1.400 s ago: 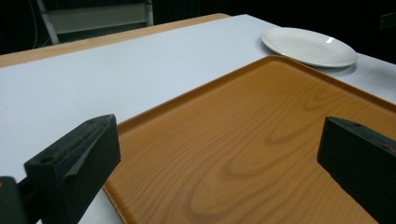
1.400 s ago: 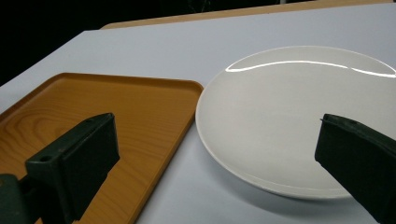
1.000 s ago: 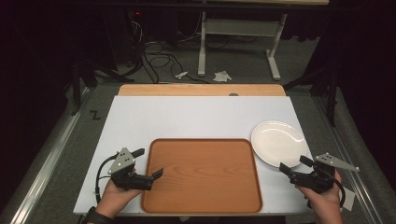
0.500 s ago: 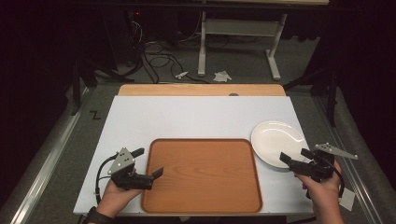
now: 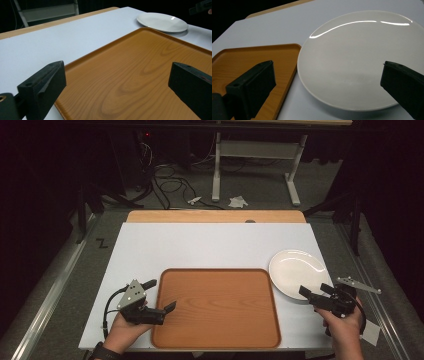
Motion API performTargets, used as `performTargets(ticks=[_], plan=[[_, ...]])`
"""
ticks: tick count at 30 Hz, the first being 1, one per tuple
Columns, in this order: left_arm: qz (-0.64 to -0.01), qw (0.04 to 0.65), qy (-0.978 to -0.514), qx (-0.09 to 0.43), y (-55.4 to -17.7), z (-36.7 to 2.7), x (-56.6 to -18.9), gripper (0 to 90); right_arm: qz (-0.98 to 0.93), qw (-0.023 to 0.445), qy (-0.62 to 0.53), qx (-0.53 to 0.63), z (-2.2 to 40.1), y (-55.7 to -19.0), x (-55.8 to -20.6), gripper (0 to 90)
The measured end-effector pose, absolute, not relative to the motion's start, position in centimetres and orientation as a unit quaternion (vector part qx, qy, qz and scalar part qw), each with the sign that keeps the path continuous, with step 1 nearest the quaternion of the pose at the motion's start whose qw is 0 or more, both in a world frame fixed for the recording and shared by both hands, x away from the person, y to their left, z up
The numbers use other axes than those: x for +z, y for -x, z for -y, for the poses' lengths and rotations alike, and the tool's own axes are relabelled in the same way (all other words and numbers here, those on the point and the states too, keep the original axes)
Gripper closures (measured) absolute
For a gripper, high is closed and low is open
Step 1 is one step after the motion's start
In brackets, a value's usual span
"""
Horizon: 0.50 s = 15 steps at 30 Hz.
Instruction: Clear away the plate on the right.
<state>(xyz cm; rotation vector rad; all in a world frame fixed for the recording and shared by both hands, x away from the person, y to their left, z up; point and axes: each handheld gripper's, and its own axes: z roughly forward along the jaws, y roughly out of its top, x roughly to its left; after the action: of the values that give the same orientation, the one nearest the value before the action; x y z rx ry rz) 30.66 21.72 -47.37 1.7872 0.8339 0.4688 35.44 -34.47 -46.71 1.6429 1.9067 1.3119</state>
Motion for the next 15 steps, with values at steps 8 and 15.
performTargets(ticks=[8,15], plan=[[-0.352,0.529,-0.747,0.196,-30.6,-21.9,-47.4,2.2,-0.651,0.126,-0.588,0.464,35.8,-34.9,-47.4,1.3],[-0.349,0.53,-0.748,0.19,-30.7,-22.0,-47.4,2.0,-0.597,0.078,-0.628,0.493,38.5,-34.6,-48.0,1.3]])
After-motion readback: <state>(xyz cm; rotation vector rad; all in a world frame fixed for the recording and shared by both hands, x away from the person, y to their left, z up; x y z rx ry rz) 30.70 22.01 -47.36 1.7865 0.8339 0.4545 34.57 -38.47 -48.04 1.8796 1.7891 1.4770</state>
